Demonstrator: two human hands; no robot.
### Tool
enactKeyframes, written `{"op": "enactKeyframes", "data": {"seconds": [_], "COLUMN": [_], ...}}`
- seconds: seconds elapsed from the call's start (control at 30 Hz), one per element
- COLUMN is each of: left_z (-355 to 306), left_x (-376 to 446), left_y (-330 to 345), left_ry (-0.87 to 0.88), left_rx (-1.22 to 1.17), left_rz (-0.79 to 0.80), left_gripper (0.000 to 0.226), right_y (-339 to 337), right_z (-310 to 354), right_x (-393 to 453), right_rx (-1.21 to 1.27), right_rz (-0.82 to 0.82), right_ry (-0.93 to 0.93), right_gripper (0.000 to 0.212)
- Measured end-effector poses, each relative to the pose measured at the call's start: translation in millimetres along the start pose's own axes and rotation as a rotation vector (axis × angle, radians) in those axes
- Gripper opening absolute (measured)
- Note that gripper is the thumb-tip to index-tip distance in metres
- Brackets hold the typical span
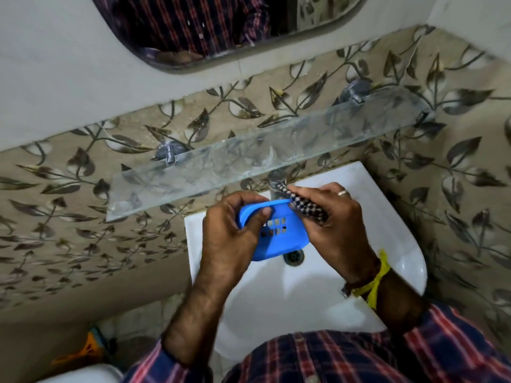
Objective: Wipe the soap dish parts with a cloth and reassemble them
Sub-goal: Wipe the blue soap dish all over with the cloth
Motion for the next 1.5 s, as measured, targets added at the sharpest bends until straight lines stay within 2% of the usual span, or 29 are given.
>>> {"op": "enactKeyframes", "data": {"seconds": [0.03, 0.1, 0.2, 0.27, 0.37, 0.43, 0.53, 0.6, 0.63, 0.67, 0.77, 0.83, 0.93, 1.0, 1.07, 1.17, 1.3, 1.4, 1.5], "left_z": [3, 14, 16, 6, -1, 5, 15, 16, 14, 8, -11, -12, 4, 13, 16, 30, 51, 58, 61], "left_x": [-4, -3, 5, 5, -13, -22, -24, -23, -23, -25, -28, -25, -17, -13, -15, -21, -18, -18, -21], "left_y": [1, 4, 4, -2, -7, -7, -2, 7, 12, 14, 25, 36, 42, 46, 56, 68, 58, 66, 77], "left_ry": [0.000, -0.041, -0.035, 0.050, 0.118, 0.100, 0.057, 0.031, 0.047, 0.099, 0.318, 0.249, 0.033, -0.048, -0.092, -0.245, -0.364, -0.414, -0.447], "left_rx": [-0.005, 0.066, 0.401, 0.414, 0.210, 0.078, -0.047, -0.067, -0.040, 0.054, 0.540, 0.625, 0.478, 0.284, -0.064, -0.411, -0.665, -0.773, -0.826], "left_rz": [-0.018, 0.005, 0.077, -0.036, -0.271, -0.388, -0.484, -0.432, -0.380, -0.350, -0.249, -0.132, -0.040, 0.027, 0.124, 0.262, 0.294, 0.358, 0.388], "left_gripper": [0.017, 0.020, 0.015, 0.013, 0.008, 0.014, 0.019, 0.014, 0.008, 0.013, 0.056, 0.068, 0.092, 0.101, 0.085, 0.069, 0.071, 0.082, 0.071], "right_y": [-2, 1, 7, 6, 0, 9, 24, 22, 18, 12, 0, -1, 5, 8, 13, 14, -21, -18, 13], "right_z": [-6, -6, 5, 4, -22, -34, -42, -48, -51, -51, -39, -31, -20, -12, -3, 5, -4, 16, 41], "right_x": [0, 1, 5, 5, -5, -18, -32, -35, -34, -30, -15, -11, -14, -19, -22, -18, -9, 6, 8], "right_rx": [0.032, -0.013, -0.083, -0.049, 0.216, 0.374, 0.540, 0.591, 0.569, 0.524, 0.364, 0.311, 0.353, 0.435, 0.517, 0.548, 0.347, 0.068, -0.182], "right_rz": [-0.014, 0.024, 0.057, -0.019, -0.223, -0.271, -0.341, -0.435, -0.465, -0.471, -0.417, -0.380, -0.326, -0.301, -0.268, -0.203, -0.322, -0.114, 0.122], "right_ry": [0.064, 0.061, -0.048, -0.032, 0.301, 0.517, 0.706, 0.787, 0.796, 0.778, 0.644, 0.586, 0.538, 0.509, 0.468, 0.400, 0.405, 0.189, 0.006], "right_gripper": [0.045, 0.050, 0.051, 0.046, 0.032, 0.032, 0.032, 0.030, 0.029, 0.029, 0.033, 0.036, 0.036, 0.037, 0.038, 0.036, 0.029, 0.033, 0.032]}}
Point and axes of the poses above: each hand's wrist, its own x-axis towards the middle knuckle, its own y-axis out of the palm, z = x × y, the point moved 8 cm from there along x, towards the middle knuckle, and after that the axes turned 10 degrees about x, right-handed, at the moved point
